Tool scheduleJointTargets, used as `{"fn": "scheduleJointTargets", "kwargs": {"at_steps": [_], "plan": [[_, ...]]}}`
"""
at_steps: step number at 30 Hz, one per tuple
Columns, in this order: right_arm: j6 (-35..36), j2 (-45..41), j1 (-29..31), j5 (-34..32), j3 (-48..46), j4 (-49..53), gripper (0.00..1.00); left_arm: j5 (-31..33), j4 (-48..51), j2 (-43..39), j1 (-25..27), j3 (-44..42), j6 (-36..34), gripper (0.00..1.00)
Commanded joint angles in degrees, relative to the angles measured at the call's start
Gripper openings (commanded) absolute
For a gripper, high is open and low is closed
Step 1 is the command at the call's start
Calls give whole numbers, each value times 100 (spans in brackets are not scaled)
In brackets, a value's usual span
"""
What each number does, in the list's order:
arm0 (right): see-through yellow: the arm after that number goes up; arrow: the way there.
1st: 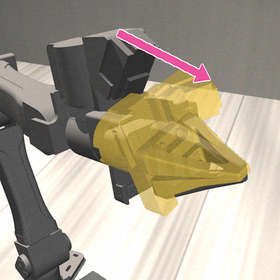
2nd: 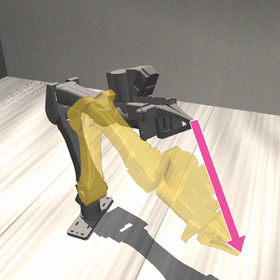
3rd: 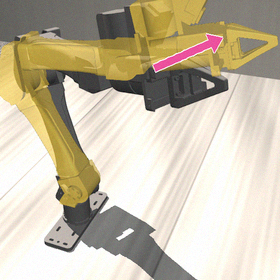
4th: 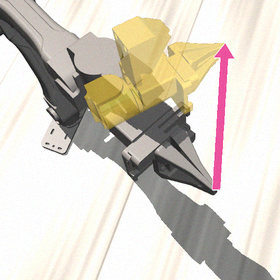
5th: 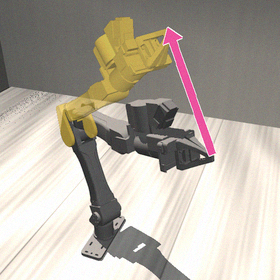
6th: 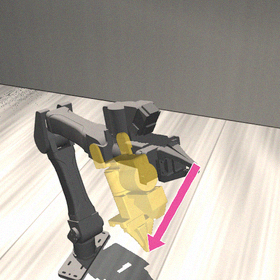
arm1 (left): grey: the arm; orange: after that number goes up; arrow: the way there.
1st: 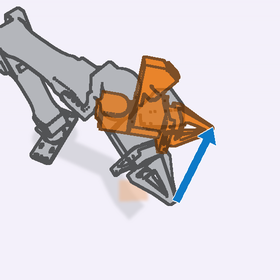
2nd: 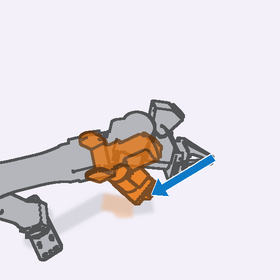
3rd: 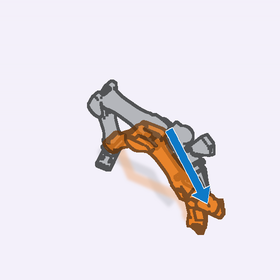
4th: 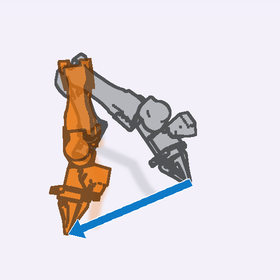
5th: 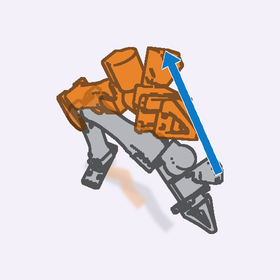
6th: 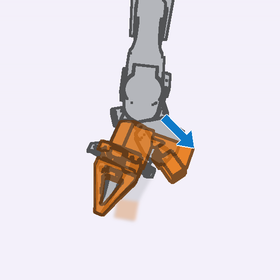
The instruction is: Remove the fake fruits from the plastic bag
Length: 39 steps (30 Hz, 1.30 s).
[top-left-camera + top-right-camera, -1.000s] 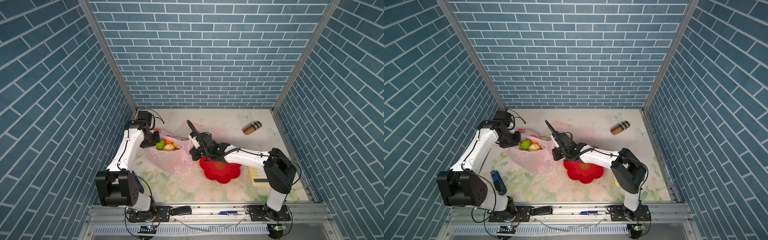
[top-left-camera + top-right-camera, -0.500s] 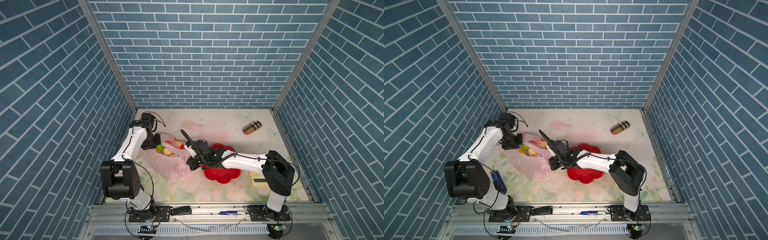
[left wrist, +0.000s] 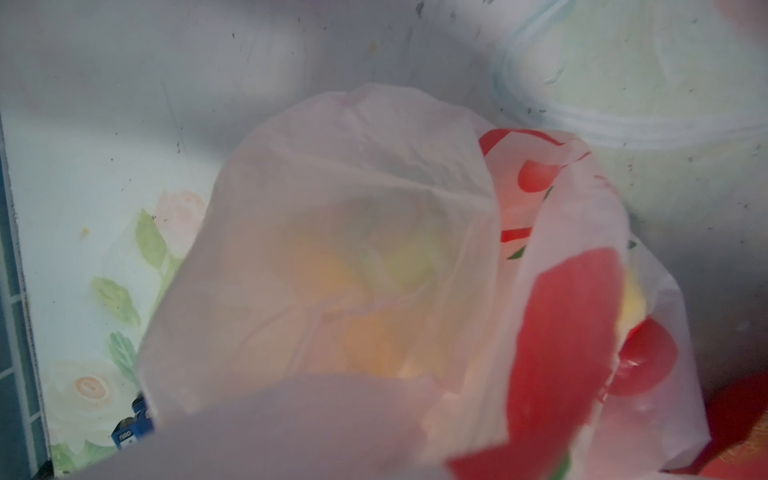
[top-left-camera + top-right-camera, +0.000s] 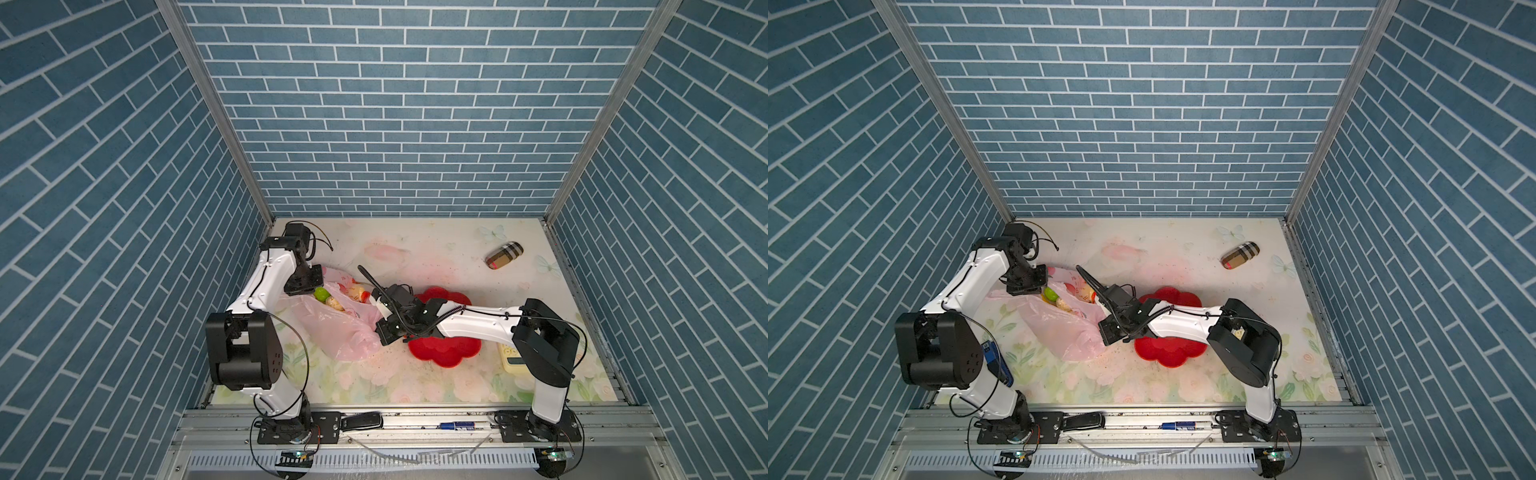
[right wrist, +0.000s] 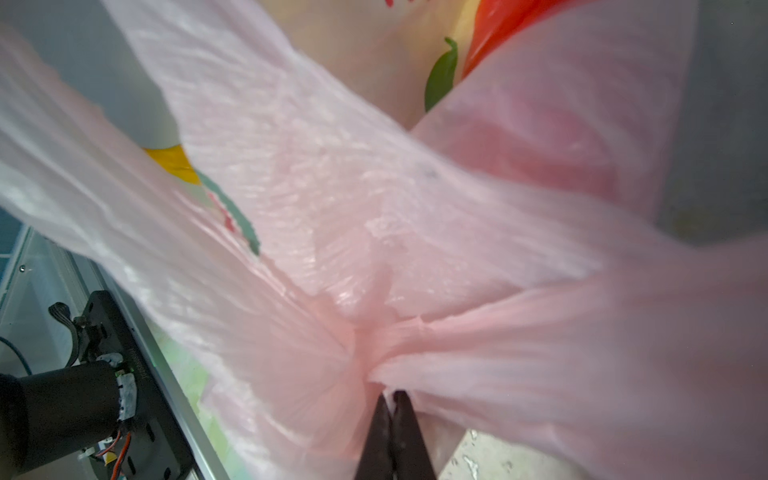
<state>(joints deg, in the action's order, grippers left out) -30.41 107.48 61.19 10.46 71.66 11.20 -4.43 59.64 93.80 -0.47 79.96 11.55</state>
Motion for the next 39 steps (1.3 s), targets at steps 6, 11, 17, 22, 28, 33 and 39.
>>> {"fn": "scheduleJointTargets", "kwargs": {"at_steps": [6, 11, 17, 22, 28, 33, 39], "plan": [[363, 275, -650, 4, 1085, 465, 0, -416, -112, 436, -5, 467, 132, 0], [513, 731, -936, 73, 1639, 580, 0, -547, -456, 505, -74, 511, 438, 0], [903, 1090, -1416, 63, 2543, 957, 0, -1013, -852, 431, -231, 540, 895, 0], [1279, 1440, -1731, 60, 3584, 1384, 0, -1606, -1215, 216, -412, 418, 1286, 0], [1566, 2043, -1939, 169, 4766, 1729, 0, -2099, -1511, -172, -445, 91, 1622, 0], [1724, 2534, -2014, 325, 5662, 2042, 0, -2333, -1680, -710, -443, -499, 1841, 0], [1793, 2563, -1995, 664, 5691, 2147, 0, -2114, -1336, -1111, -445, -734, 1612, 0]]}}
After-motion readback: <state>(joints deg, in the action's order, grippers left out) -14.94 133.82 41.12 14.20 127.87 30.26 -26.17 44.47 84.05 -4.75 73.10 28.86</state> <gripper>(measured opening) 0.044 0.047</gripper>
